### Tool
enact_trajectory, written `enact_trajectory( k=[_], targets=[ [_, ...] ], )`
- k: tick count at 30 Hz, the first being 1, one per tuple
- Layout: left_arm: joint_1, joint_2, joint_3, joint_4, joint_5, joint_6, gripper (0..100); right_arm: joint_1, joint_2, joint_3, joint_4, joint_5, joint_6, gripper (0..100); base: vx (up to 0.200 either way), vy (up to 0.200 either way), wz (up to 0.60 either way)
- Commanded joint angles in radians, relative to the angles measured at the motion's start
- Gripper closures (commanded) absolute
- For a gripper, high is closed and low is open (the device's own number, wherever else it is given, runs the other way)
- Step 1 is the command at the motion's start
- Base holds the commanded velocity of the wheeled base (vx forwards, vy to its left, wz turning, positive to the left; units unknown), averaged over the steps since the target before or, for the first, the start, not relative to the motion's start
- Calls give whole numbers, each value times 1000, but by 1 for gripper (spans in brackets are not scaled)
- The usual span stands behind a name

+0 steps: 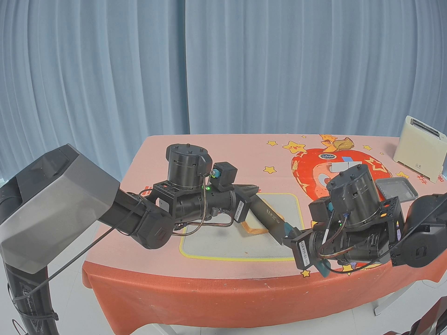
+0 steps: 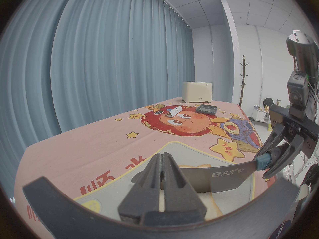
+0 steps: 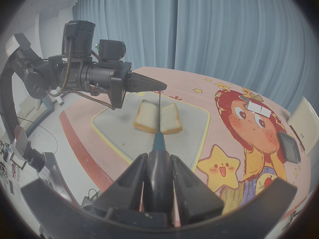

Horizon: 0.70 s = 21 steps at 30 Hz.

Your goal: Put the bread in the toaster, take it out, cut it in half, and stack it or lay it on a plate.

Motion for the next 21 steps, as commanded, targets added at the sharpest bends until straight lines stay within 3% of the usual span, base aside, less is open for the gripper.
enact_trajectory(
  k=[1, 18, 21],
  targets=[
    [0, -3, -3, -1, 0, 0, 100, 5, 2, -5, 0, -2, -1, 100, 0, 0, 0],
    [3, -16, 16, 2, 0, 2, 100, 25, -10, 3, -58, -5, 1, 100, 0, 0, 0],
    [1, -20, -10, 10, 0, 0, 100, 27, 2, 35, -65, -27, -1, 100, 0, 0, 0]
  ],
)
